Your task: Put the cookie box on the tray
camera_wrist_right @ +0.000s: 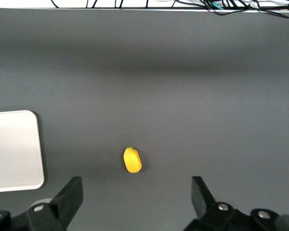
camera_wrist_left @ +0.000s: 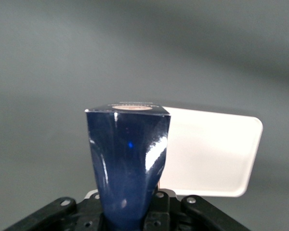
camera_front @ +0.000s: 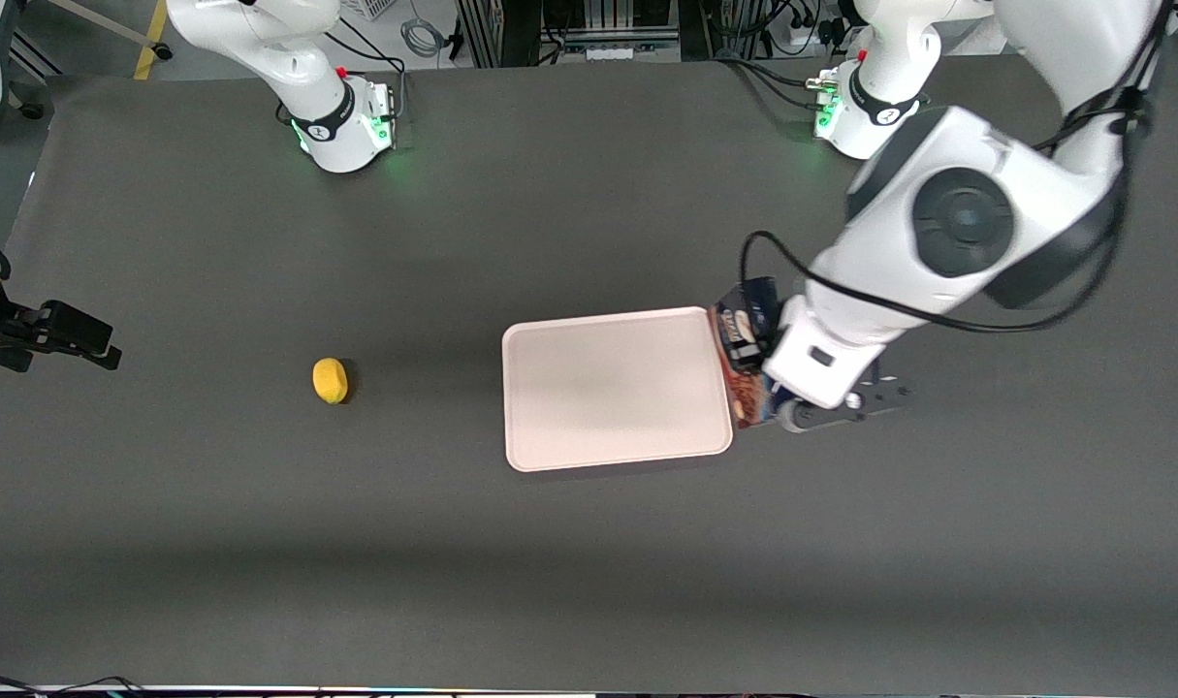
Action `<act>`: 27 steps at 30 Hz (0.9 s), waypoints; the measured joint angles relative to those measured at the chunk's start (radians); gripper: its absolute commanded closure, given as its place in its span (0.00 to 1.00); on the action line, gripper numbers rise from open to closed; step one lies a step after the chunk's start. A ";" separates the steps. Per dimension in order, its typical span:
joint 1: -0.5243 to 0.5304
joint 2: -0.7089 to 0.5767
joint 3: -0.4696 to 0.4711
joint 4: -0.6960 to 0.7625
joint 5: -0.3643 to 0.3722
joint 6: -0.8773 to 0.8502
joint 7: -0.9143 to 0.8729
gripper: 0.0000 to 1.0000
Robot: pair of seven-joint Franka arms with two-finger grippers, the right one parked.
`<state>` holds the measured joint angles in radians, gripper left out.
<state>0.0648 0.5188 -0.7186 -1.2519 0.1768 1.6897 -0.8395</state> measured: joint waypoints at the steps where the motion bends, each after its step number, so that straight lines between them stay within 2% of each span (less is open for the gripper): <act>1: -0.004 0.002 -0.007 -0.016 0.010 0.011 -0.010 0.79; 12: -0.037 0.013 -0.057 -0.202 0.147 0.177 -0.138 0.79; 27: -0.051 0.049 -0.069 -0.350 0.262 0.344 -0.161 0.79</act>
<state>0.0135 0.5675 -0.7879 -1.6021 0.4386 2.0342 -1.0004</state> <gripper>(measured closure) 0.727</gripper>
